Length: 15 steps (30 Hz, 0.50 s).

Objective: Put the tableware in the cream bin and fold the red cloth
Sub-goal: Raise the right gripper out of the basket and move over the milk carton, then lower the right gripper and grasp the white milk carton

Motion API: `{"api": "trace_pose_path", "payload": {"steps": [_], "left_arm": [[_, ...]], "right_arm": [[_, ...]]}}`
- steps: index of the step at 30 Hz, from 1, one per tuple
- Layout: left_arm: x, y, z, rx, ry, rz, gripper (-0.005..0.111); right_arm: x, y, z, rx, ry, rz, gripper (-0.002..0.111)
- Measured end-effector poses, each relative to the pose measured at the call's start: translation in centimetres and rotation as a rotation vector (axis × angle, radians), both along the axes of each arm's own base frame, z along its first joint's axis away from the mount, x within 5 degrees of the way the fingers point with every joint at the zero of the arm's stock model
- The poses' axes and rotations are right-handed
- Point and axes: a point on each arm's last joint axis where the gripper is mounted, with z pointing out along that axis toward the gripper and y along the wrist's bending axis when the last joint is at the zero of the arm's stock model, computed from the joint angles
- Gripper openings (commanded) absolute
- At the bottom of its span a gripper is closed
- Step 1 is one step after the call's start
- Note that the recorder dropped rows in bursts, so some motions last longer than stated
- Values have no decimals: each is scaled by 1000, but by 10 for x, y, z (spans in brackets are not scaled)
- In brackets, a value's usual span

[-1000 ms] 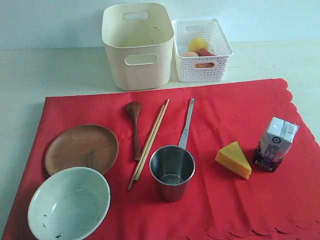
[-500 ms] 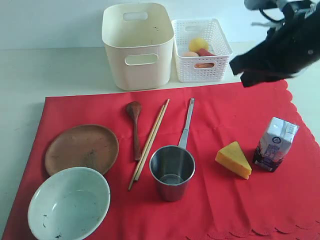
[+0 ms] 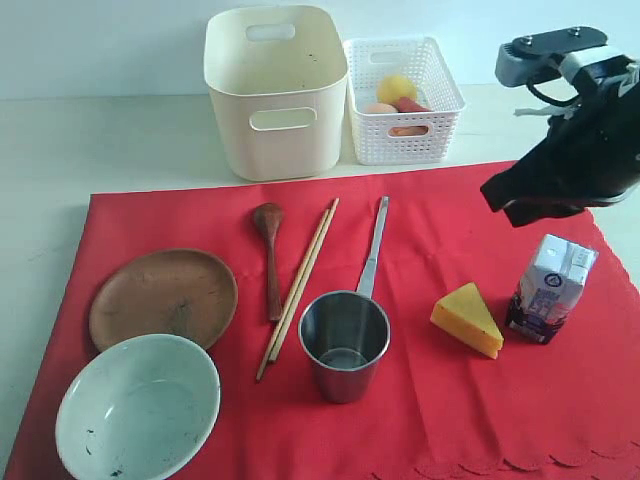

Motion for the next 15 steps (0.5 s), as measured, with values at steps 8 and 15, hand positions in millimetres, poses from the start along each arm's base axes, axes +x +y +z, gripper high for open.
{"api": "trace_pose_path", "payload": {"steps": [8,15], "left_arm": [[0,0,0,0,0,0,2],[0,0,0,0,0,0,2]], "right_arm": [[-6,-6,11,-28,-26,-27,80],[-1,-11,-2,-123,6,-4,83]]}}
